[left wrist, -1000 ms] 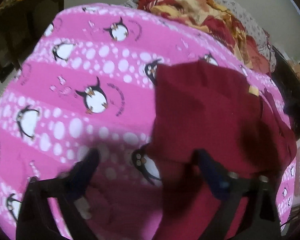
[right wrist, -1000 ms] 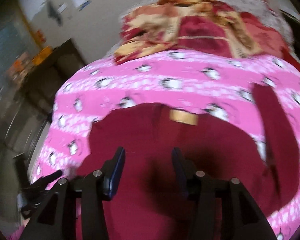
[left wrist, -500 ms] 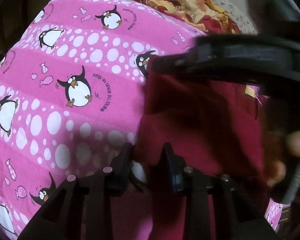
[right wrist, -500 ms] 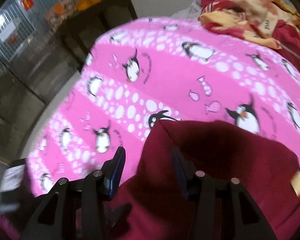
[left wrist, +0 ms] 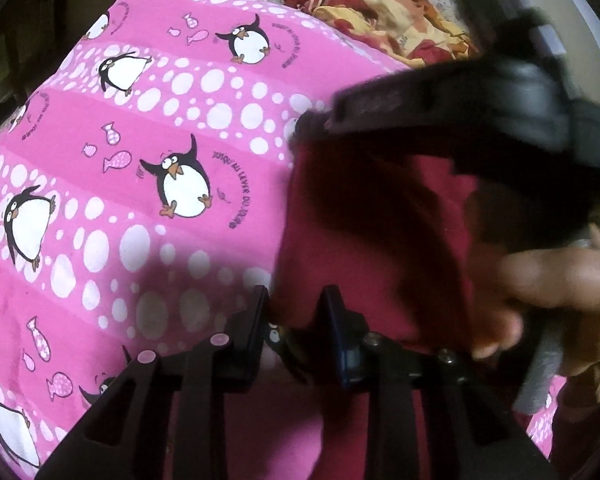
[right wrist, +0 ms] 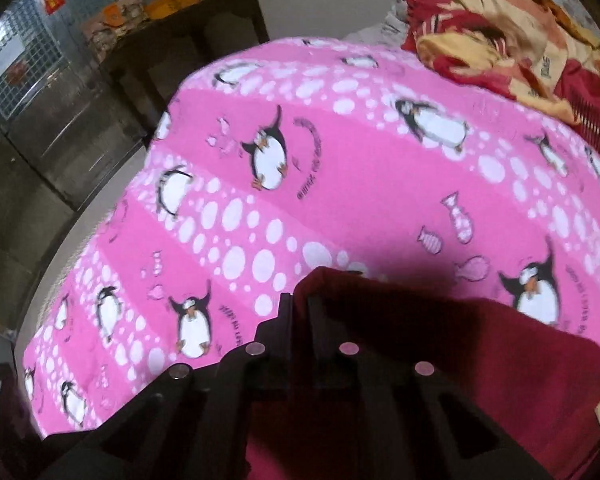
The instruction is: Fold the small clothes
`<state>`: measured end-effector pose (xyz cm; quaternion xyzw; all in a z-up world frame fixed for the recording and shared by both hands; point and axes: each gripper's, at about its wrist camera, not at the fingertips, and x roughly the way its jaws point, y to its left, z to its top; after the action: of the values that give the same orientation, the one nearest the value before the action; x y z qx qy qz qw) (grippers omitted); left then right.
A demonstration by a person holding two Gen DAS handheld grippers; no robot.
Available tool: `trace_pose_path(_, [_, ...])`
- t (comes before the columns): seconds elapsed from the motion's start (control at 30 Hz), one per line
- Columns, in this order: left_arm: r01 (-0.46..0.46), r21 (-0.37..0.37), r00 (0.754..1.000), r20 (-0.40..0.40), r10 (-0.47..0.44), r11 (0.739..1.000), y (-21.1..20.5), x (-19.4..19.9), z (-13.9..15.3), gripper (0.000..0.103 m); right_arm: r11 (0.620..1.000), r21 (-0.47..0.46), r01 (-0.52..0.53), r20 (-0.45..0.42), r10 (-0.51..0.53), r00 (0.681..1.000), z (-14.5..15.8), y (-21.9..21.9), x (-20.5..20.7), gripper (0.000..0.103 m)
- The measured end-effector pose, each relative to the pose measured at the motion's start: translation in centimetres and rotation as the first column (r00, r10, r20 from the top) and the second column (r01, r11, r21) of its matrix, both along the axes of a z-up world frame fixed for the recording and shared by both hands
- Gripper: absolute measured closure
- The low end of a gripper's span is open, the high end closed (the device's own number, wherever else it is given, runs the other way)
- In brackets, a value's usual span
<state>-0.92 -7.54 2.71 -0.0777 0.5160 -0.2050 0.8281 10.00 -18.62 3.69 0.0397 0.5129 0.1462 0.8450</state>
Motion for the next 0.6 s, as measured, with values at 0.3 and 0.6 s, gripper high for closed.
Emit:
trace_pose_path(0.3, [0.008, 0.020, 1.000, 0.006, -0.008, 1.000, 0.3, 0.2, 1.3, 0.063, 0.997, 0.060, 0.049, 0.081, -0.053, 0.995, 4.3, -4.6, -3.6, 0.091])
trace_pose_path(0.6, [-0.021, 0.110, 0.999, 0.032, 0.017, 0.994, 0.8, 1.0, 1.4, 0.053, 0.999, -0.026, -0.025, 0.012, 0.026, 1.000, 2.1, -2.9, -5.4, 0.091])
